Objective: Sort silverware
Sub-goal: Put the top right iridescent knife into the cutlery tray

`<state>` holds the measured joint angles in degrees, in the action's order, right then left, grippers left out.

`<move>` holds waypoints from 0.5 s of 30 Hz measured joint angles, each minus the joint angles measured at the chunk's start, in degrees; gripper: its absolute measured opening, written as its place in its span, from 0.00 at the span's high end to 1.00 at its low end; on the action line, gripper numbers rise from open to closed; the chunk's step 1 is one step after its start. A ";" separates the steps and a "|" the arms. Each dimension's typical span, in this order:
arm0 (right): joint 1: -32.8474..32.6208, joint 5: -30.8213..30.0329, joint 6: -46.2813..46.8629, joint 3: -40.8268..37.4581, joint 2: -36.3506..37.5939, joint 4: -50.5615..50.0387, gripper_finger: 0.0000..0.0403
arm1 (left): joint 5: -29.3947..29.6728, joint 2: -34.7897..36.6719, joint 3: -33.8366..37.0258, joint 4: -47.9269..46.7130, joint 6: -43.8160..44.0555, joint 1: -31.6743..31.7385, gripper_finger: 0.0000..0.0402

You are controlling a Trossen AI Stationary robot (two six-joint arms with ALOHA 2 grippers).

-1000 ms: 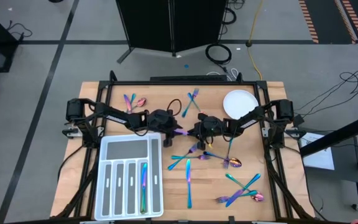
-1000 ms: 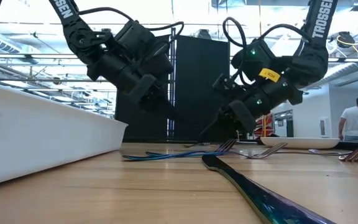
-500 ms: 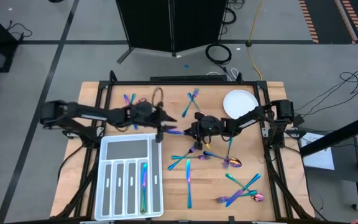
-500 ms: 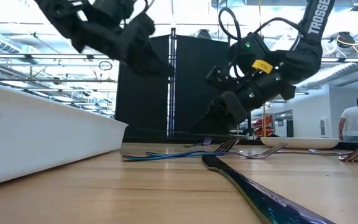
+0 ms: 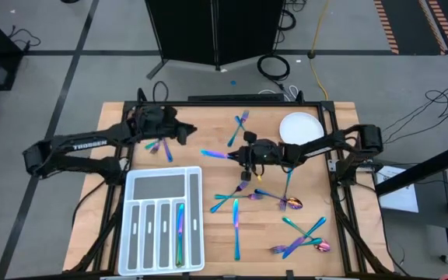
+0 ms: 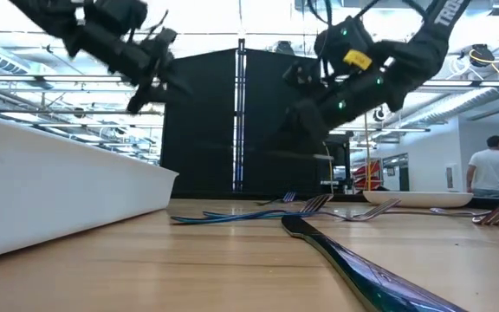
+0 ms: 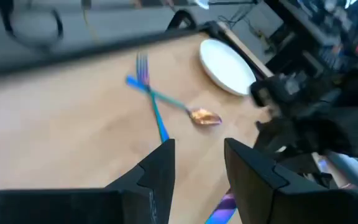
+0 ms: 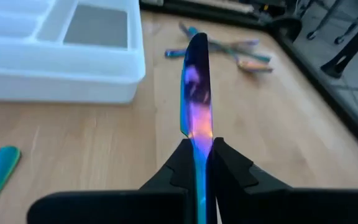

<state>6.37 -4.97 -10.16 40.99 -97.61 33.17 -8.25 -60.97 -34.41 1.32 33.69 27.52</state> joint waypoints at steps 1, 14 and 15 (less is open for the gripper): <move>0.00 -0.01 -0.16 0.00 0.83 -0.17 0.94 | -2.48 -0.20 2.29 2.12 3.76 0.85 0.66; -0.61 0.23 -1.08 0.00 4.38 -2.17 0.94 | -16.71 -1.42 15.87 27.00 27.54 4.84 0.66; -0.66 0.27 -1.12 0.00 4.38 -1.81 0.94 | -16.08 -1.91 15.87 27.08 27.54 4.07 0.66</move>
<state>5.72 -4.70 -11.27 40.99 -93.23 31.36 -24.32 -62.88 -18.55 28.40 61.23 31.59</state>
